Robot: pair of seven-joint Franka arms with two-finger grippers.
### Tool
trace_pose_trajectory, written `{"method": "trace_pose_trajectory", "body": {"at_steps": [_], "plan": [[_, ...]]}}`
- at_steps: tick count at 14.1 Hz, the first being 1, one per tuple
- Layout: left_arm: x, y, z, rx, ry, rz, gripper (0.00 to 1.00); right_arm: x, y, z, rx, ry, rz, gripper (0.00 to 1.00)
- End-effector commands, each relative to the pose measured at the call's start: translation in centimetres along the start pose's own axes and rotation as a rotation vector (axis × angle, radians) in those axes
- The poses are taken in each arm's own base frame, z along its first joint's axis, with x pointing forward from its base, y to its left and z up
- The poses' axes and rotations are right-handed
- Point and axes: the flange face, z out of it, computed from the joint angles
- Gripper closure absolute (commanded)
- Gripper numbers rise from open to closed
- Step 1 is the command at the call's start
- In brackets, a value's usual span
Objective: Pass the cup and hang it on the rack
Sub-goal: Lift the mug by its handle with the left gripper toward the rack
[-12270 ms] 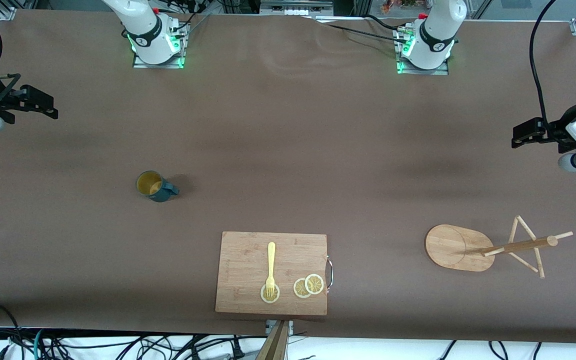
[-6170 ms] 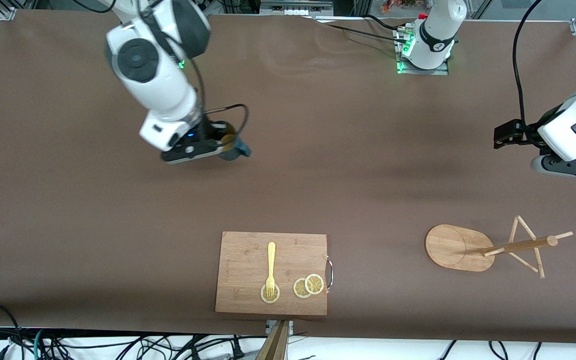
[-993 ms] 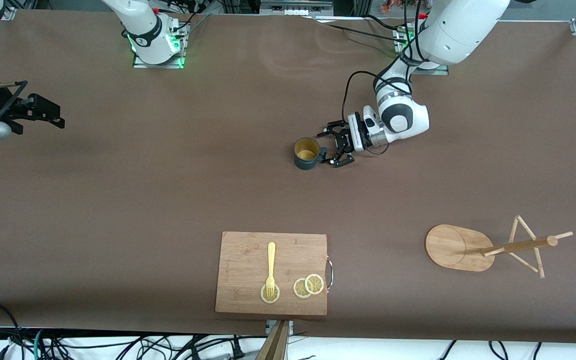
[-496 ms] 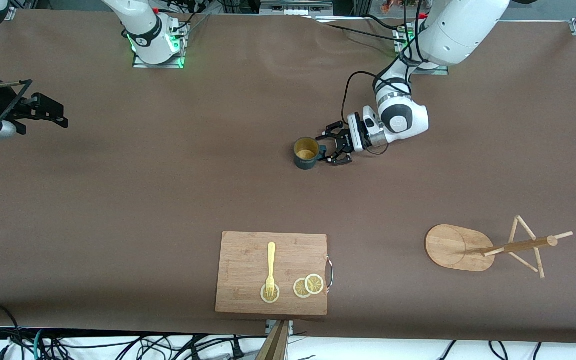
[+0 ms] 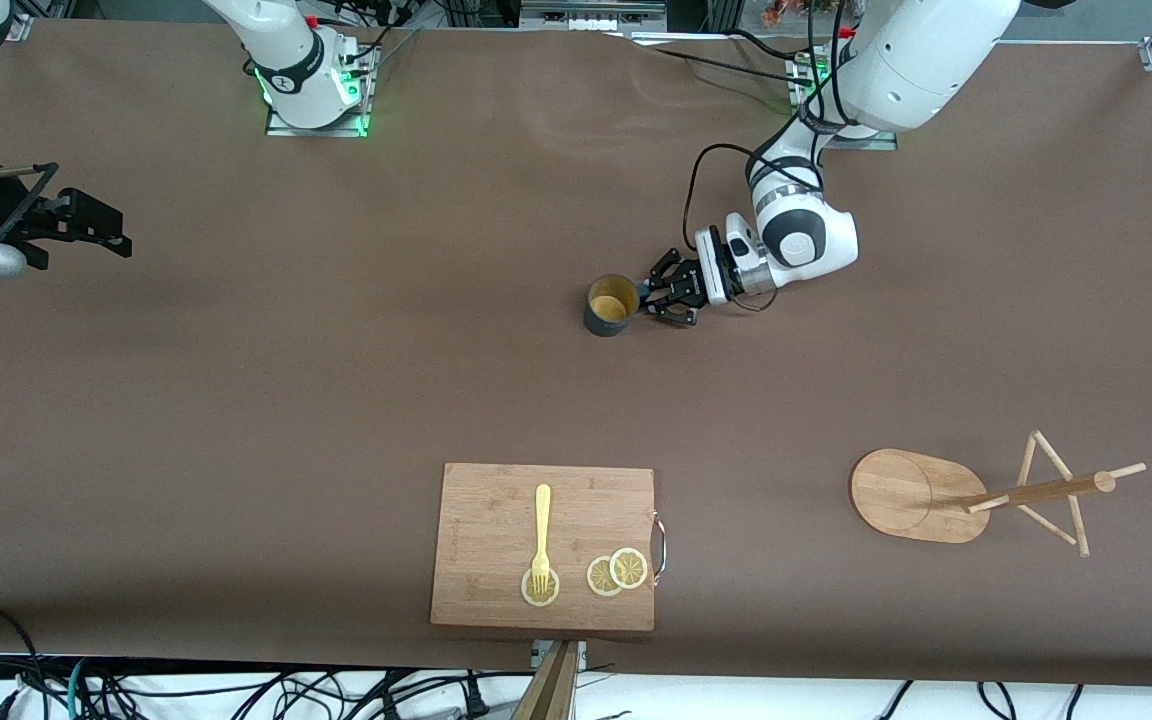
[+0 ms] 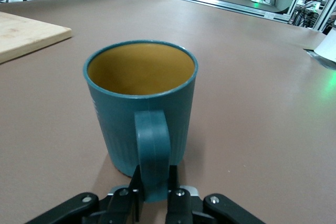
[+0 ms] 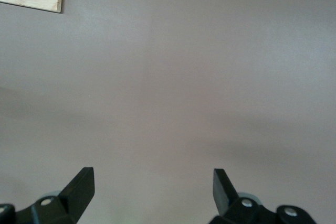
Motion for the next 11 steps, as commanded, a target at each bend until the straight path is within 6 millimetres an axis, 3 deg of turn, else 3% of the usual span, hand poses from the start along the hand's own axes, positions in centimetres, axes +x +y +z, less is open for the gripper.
{"method": "trace_pose_trajectory", "body": {"at_steps": [1,5,7,11], "plan": [[2.6,-1.2,-0.4,0.038,0.038,-0.045,1.0,0.0,0.4,-0.5,0.0,-0.004,-0.006,0.0],[5.5,-2.6,-2.2,0.02,0.053,-0.203,1.0,0.0,0.2,-0.5,-0.002,-0.005,-0.009,0.0],[8.7,-3.3,-3.7,-0.016,0.091,-0.293,1.0,0.1,0.1,-0.6,-0.004,-0.001,-0.011,0.0],[14.4,-5.7,-10.2,-0.147,0.037,-0.428,1.0,0.1,0.0,-0.5,-0.002,-0.002,-0.012,0.0]]}}
